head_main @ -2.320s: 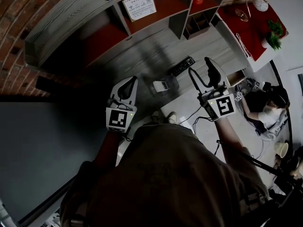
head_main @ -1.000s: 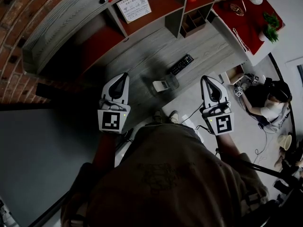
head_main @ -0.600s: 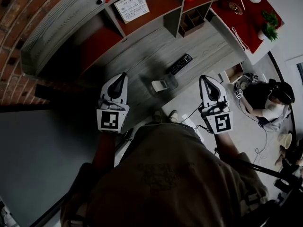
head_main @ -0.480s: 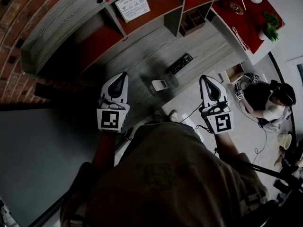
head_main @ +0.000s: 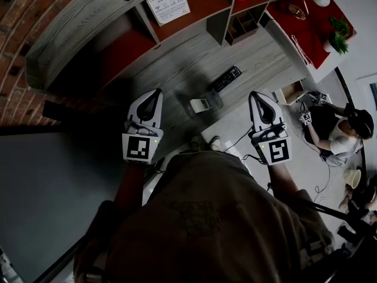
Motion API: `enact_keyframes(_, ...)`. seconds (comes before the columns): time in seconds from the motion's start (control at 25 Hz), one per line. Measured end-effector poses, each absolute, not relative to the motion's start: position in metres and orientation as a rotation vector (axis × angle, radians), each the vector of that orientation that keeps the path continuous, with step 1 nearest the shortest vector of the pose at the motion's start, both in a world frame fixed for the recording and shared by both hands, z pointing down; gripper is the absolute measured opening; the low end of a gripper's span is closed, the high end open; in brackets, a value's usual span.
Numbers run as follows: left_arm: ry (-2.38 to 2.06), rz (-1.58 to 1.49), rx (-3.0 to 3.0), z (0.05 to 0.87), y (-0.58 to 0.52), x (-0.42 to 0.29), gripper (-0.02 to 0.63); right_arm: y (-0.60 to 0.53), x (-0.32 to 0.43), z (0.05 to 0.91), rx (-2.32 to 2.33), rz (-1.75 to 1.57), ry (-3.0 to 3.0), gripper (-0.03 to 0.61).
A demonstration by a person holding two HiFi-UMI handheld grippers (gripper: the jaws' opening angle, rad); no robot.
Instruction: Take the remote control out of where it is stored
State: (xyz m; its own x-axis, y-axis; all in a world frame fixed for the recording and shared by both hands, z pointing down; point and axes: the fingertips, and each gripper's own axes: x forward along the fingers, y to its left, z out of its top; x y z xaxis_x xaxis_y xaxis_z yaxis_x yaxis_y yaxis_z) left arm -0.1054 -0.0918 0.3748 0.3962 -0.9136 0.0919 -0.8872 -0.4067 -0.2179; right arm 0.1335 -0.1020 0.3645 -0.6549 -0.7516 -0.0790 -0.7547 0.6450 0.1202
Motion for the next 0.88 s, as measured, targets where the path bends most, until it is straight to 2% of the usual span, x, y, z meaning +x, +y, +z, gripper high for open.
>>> enact_keyframes(0.72, 1.691, -0.307, -2.503, 0.385, -0.088, -0.117, 0.011, -0.112, 0.095, 0.384, -0.919, 0.247, 3.125, 0.017)
enact_keyframes(0.8, 1.690, -0.312, -2.504, 0.386, -0.086, -0.116, 0.011, -0.115, 0.084, 0.391, -0.824, 0.266, 3.197, 0.050)
enact_keyframes(0.88, 1.695, -0.319, -2.510, 0.389, -0.083, -0.115, 0.011, -0.116, 0.071, 0.402, -0.703, 0.295, 3.289, 0.125)
